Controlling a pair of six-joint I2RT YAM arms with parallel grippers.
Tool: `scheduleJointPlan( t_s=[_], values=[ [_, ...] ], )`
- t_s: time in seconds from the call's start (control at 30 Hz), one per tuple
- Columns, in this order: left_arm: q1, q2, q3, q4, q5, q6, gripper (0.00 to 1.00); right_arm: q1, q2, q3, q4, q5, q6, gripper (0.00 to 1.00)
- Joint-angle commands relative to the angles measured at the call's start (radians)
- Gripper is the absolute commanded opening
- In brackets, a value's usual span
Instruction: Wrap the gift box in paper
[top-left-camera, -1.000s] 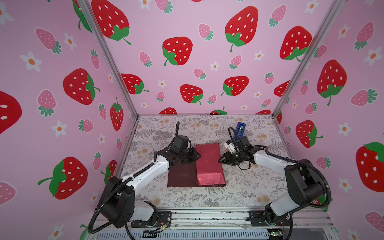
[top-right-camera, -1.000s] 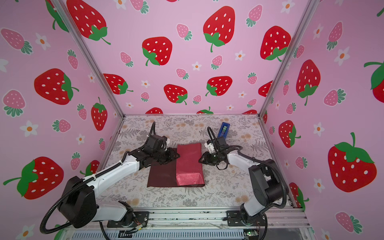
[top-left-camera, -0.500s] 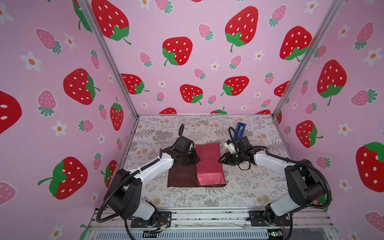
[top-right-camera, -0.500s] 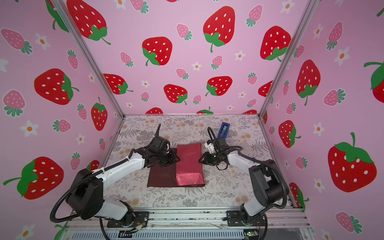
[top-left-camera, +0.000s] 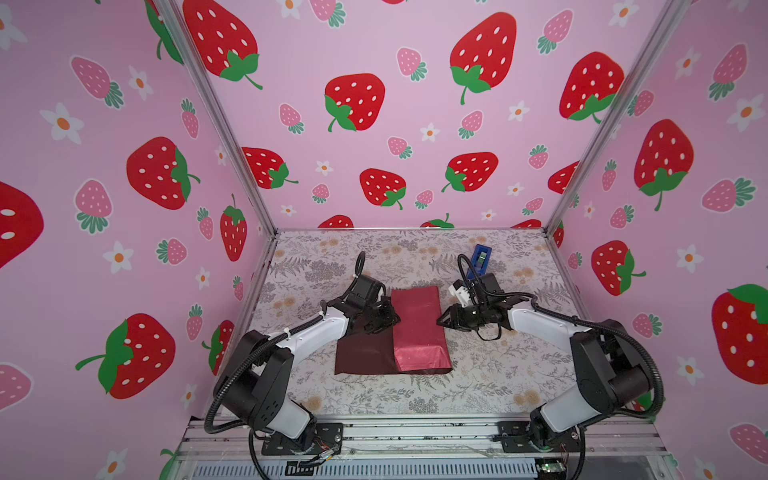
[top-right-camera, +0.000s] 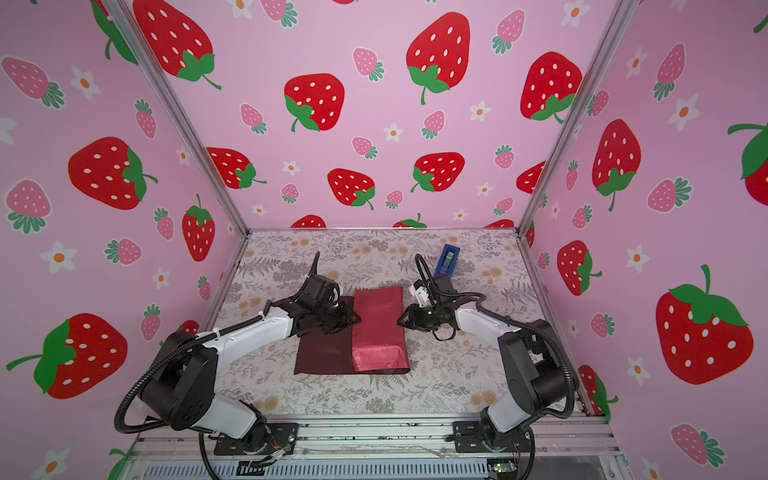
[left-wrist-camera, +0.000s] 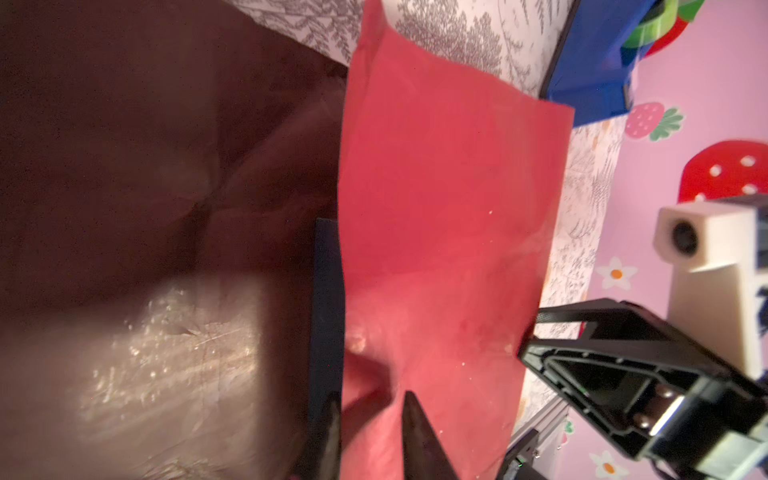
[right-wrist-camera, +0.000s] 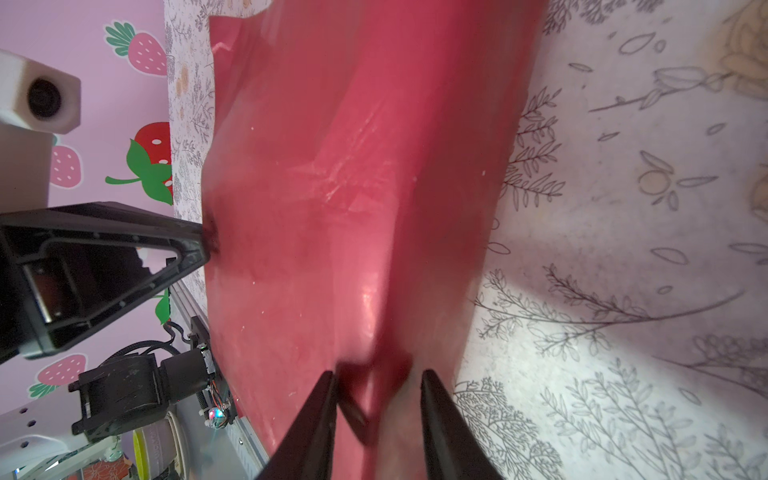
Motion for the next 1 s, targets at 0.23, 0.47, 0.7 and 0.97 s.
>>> scheduleJointPlan(
  t_s=[0.23,0.47,0.7,0.97],
  values=[
    [0.004,-0.024,0.025,-0.006,-0.016,0.030,0.07,0.000,-0.021,-0.018,-0.056,0.051,0.001,0.36],
    [0.009,0.001,0.038,-0.013,-0.019,0.041,0.07,-0.001,-0.043,0.006,-0.079,0.060,0.003,0.37],
    [0.015,0.025,0.056,-0.028,-0.014,0.057,0.07,-0.001,-0.044,0.032,-0.097,0.061,-0.002,0.37],
    [0.015,0.038,0.059,-0.038,-0.016,0.070,0.07,-0.001,-0.025,0.067,-0.094,0.062,-0.004,0.37]
  ],
)
